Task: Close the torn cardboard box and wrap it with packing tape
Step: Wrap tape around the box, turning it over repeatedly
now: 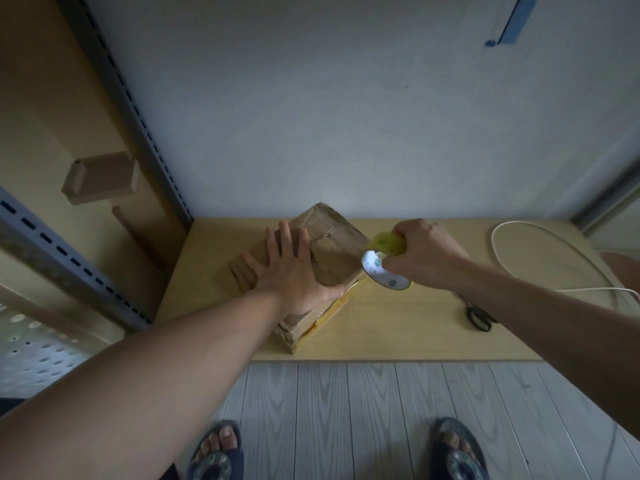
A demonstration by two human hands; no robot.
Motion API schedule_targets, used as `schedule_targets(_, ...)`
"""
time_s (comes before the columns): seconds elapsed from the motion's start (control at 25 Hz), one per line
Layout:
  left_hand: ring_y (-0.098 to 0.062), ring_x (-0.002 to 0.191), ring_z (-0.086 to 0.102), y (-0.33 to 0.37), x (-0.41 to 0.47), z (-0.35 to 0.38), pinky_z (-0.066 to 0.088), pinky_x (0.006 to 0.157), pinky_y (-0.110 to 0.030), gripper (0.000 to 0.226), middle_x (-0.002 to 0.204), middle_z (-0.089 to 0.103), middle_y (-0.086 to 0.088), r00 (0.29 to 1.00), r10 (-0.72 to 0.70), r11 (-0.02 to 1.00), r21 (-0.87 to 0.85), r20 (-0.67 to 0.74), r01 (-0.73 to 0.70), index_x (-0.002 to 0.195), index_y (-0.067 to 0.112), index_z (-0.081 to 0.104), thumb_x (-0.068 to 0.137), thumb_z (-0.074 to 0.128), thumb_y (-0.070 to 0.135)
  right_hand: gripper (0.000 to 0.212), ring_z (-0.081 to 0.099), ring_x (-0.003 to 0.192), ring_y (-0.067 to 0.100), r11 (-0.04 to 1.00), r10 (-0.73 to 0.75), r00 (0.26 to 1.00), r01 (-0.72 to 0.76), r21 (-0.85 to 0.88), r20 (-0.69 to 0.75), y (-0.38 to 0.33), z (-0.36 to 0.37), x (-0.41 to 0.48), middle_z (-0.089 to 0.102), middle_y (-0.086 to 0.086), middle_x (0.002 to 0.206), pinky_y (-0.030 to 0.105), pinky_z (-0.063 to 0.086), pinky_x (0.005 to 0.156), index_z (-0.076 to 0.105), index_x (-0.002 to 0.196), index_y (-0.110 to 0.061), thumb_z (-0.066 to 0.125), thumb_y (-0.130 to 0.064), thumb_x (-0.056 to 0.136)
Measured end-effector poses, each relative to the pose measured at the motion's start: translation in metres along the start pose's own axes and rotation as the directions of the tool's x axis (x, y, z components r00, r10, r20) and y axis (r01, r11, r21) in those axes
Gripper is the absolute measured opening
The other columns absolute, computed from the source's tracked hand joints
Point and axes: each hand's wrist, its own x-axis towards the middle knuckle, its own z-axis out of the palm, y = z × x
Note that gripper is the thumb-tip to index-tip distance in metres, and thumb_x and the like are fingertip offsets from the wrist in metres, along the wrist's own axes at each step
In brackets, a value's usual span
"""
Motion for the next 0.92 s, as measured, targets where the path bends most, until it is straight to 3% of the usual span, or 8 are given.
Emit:
schedule_targets(0.2, -0.035, 0.149, -0.032, 0.002, -0.002, -0.002, -0.005, 0.11, -0.079, 0.15, 0.162, -0.035, -0.01, 1.0, -0.009, 1.0, 0.017, 0.016, 0.009, 0.158, 0.019, -0.019, 0.041, 0.02, 0.105, 0.013, 0.053, 0.06, 0.021, 0.998, 0.059, 0.995, -0.059, 0.003, 0.078, 0.029, 0.002, -0.03, 0.058, 0.0, 0.061, 0.029, 0.042, 0.051, 0.055, 0.065, -0.014, 0.065, -0.022, 0.07)
schedule_targets(0.56, -0.034, 0.149, -0.031, 0.004, -0.002, -0.003, -0.005, 0.11, -0.079, 0.149, 0.162, -0.035, -0.009, 1.0, -0.002, 0.999, 0.051, 0.015, 0.001, 0.158, 0.02, -0.02, 0.041, 0.017, 0.105, 0.015, 0.056, 0.06, 0.023, 0.999, 0.049, 0.997, -0.05, 0.002, 0.065, 0.03, 0.009, -0.053, 0.06, 0.002, 0.064, 0.027, 0.043, 0.05, 0.055, 0.064, -0.016, 0.067, -0.024, 0.07)
schedule_targets(0.76, -0.033, 0.149, -0.032, 0.003, -0.001, 0.001, -0.004, 0.111, -0.078, 0.134, 0.161, -0.037, -0.007, 1.0, 0.024, 0.996, 0.086, 0.013, -0.025, 0.157, 0.023, -0.021, 0.063, 0.039, 0.098, 0.016, 0.055, 0.052, 0.016, 0.996, 0.055, 0.998, -0.052, 0.075, -0.04, 0.013, -0.024, -0.054, 0.061, -0.001, 0.054, 0.023, 0.042, 0.043, 0.059, 0.063, -0.013, 0.067, -0.025, 0.071)
schedule_targets(0.84, -0.032, 0.148, -0.033, 0.004, 0.001, 0.002, -0.004, 0.111, -0.077, 0.133, 0.16, -0.038, -0.006, 0.999, 0.043, 0.995, 0.093, 0.024, -0.045, 0.157, 0.025, -0.022, 0.066, 0.045, 0.095, 0.013, 0.051, 0.042, 0.006, 0.988, 0.084, 0.996, -0.078, 0.134, -0.034, 0.011, -0.033, -0.054, 0.061, -0.003, 0.048, 0.014, 0.036, 0.036, 0.06, 0.063, -0.012, 0.066, -0.02, 0.071)
schedule_targets(0.92, -0.032, 0.148, -0.033, 0.004, 0.001, 0.002, -0.004, 0.11, -0.078, 0.133, 0.161, -0.038, -0.005, 0.998, 0.051, 0.995, 0.079, 0.022, -0.053, 0.158, 0.025, -0.021, 0.065, 0.045, 0.095, 0.011, 0.051, 0.042, 0.005, 0.987, 0.1, 0.995, -0.1, 0.128, 0.003, 0.013, -0.03, -0.057, 0.063, -0.003, 0.049, 0.013, 0.036, 0.034, 0.062, 0.063, -0.013, 0.067, -0.02, 0.071)
